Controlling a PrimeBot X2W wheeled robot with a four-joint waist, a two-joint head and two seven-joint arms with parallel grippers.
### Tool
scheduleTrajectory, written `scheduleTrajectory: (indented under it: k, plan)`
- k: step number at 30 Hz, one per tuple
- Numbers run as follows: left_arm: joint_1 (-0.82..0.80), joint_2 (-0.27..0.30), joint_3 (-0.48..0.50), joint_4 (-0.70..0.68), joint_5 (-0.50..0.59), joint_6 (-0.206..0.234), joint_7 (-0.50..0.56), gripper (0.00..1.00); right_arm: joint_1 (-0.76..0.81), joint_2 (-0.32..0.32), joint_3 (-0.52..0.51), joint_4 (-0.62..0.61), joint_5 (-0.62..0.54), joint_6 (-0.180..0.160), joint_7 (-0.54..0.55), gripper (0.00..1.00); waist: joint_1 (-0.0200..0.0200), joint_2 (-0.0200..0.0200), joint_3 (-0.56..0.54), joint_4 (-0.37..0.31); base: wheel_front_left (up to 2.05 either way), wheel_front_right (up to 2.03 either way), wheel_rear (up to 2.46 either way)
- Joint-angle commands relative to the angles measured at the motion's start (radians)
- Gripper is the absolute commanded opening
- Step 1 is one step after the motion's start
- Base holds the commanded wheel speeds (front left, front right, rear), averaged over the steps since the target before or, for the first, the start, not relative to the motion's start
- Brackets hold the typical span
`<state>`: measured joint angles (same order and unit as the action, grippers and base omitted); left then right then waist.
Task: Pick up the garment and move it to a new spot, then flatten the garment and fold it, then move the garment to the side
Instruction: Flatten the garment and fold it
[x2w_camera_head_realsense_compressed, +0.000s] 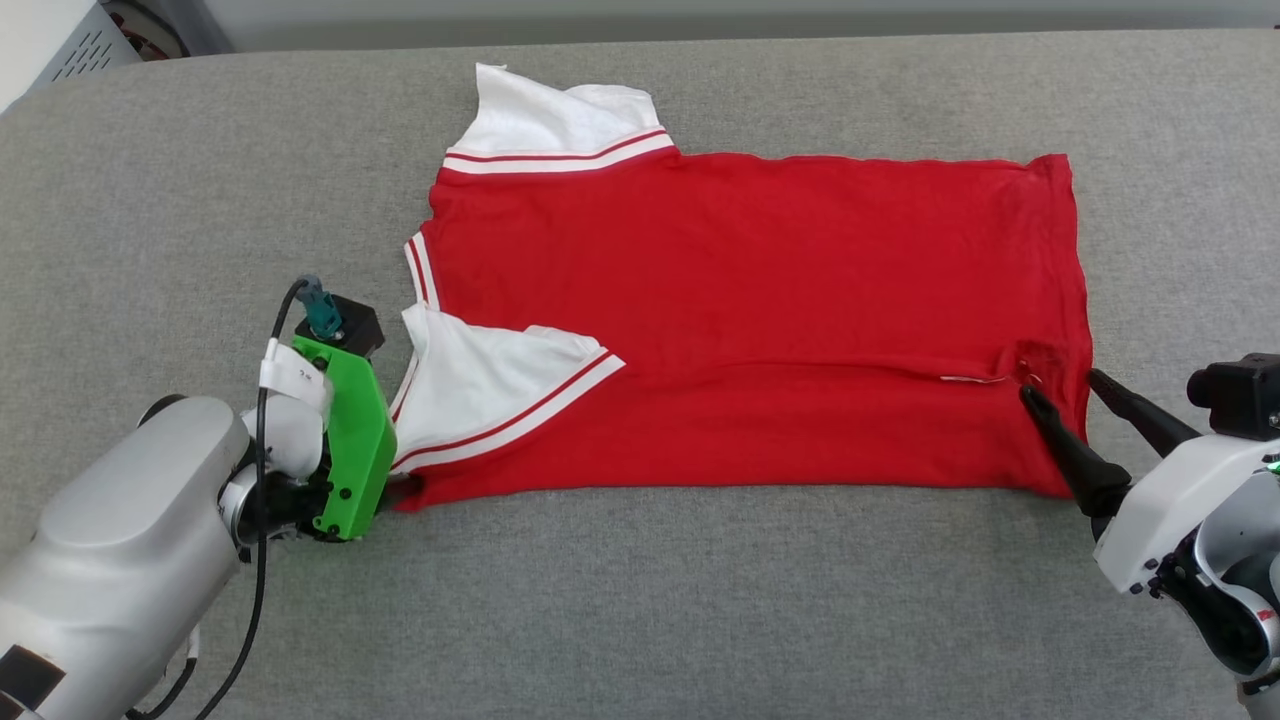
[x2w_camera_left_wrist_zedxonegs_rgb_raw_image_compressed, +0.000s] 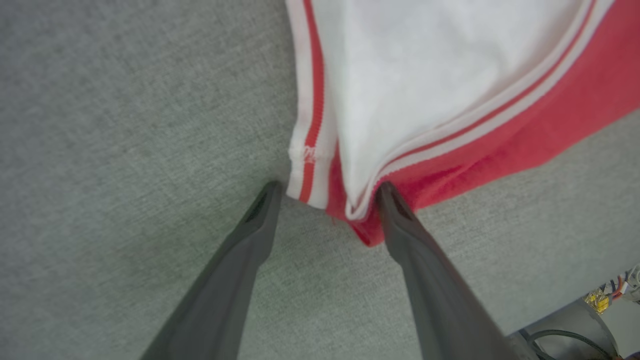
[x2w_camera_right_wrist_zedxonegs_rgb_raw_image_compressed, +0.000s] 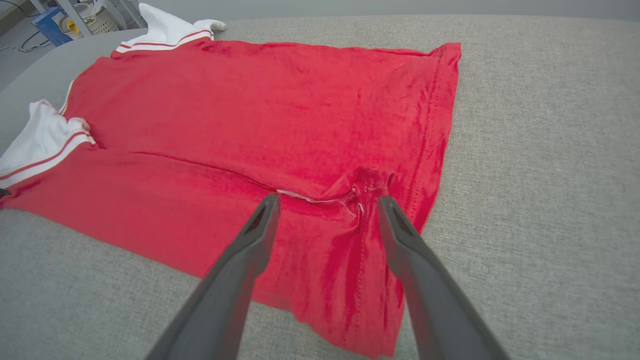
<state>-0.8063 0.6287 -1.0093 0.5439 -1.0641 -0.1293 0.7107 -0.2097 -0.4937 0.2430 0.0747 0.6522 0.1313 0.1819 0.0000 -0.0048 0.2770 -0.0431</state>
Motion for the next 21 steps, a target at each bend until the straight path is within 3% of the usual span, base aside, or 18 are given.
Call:
scheduleTrajectory:
  k: [1,7,11,21]
  plan:
    - [0.025,-0.023,-0.032,0.02,-0.018,-0.001,-0.015,0.0,-0.02,-0.008,0.002,0.001,-0.006,-0.001,0.004,1.0,0.0,0.0048,-0.002,0.002,0.0,0.0,0.0]
    - [0.01,-0.008,-0.053,-0.025,-0.046,-0.001,-0.091,0.0,-0.055,-0.073,0.006,-0.023,-0.031,-0.001,0.037,1.0,0.0,0.0048,-0.031,0.014,0.0,0.0,0.0]
    - [-0.003,0.016,-0.067,-0.07,-0.052,-0.001,-0.143,0.0,-0.098,-0.15,0.019,-0.053,-0.041,-0.001,0.13,1.0,0.0,0.0048,-0.05,0.022,0.0,0.0,0.0]
    - [-0.042,0.046,-0.104,-0.151,-0.043,-0.001,-0.212,0.0,-0.198,-0.285,0.076,-0.063,0.108,-0.001,0.615,1.0,0.0,0.0048,-0.053,0.047,0.0,0.0,0.0]
